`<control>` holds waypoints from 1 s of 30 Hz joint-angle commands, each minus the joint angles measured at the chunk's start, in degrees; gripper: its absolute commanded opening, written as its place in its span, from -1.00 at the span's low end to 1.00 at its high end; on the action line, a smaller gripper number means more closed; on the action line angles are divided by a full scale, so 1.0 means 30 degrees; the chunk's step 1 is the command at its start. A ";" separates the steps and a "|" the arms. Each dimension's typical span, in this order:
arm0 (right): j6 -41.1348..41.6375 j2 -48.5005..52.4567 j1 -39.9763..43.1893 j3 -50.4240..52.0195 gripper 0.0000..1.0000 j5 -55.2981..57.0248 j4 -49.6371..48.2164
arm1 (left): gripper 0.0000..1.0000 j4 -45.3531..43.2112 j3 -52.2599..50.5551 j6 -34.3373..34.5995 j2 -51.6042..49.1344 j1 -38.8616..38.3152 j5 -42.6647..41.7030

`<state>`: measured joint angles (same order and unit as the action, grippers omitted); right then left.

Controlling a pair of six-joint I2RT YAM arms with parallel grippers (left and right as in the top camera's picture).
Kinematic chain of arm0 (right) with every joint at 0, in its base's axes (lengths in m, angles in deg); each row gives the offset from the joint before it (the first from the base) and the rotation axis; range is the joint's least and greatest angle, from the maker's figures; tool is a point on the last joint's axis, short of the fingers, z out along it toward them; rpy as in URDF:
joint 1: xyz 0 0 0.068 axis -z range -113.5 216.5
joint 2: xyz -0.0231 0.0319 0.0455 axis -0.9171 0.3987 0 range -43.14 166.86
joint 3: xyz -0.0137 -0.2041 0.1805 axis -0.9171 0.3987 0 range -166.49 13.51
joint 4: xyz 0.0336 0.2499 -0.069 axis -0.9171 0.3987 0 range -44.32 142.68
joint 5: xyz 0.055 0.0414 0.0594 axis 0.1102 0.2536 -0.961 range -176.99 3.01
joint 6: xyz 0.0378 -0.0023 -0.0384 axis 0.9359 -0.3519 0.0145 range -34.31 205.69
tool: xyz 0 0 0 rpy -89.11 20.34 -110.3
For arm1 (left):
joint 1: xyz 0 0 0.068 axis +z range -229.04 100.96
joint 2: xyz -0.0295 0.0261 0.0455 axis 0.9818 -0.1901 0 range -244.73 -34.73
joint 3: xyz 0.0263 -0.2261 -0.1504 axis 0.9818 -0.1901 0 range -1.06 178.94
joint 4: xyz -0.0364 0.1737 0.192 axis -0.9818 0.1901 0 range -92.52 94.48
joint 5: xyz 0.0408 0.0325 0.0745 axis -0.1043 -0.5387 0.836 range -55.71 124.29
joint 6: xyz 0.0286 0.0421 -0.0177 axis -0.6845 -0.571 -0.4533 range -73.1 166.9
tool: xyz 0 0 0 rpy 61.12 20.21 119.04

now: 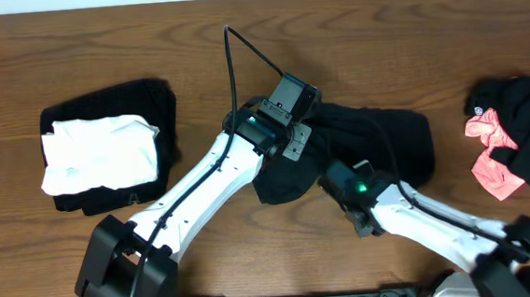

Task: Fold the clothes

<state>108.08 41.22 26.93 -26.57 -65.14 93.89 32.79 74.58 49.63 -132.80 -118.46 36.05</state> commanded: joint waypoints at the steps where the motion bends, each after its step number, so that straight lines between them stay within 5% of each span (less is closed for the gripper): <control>1: 0.0823 -0.2419 -0.0022 -0.1800 -0.98 -0.0357 0.0576 | -0.88 0.0539 0.0255 -0.0262 0.0816 0.0087 0.0299; 12: 0.0408 -0.9347 0.3184 -0.6470 -0.98 0.1821 0.3424 | -0.88 0.2885 0.0816 -0.0364 0.5952 0.0080 0.0714; 21: -0.0284 -1.0455 0.6521 -0.7490 -0.98 0.2244 0.3796 | -0.88 0.7067 0.2244 -0.0561 0.9581 0.0080 0.1158; 30: -0.1049 -1.0550 0.6812 -1.0652 -0.97 0.3475 0.4539 | -0.88 1.0047 0.5136 -0.0612 1.1744 0.0022 0.0780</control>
<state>106.05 10.33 46.52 -54.30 -59.05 106.72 61.23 85.44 48.34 -99.55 -118.57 37.67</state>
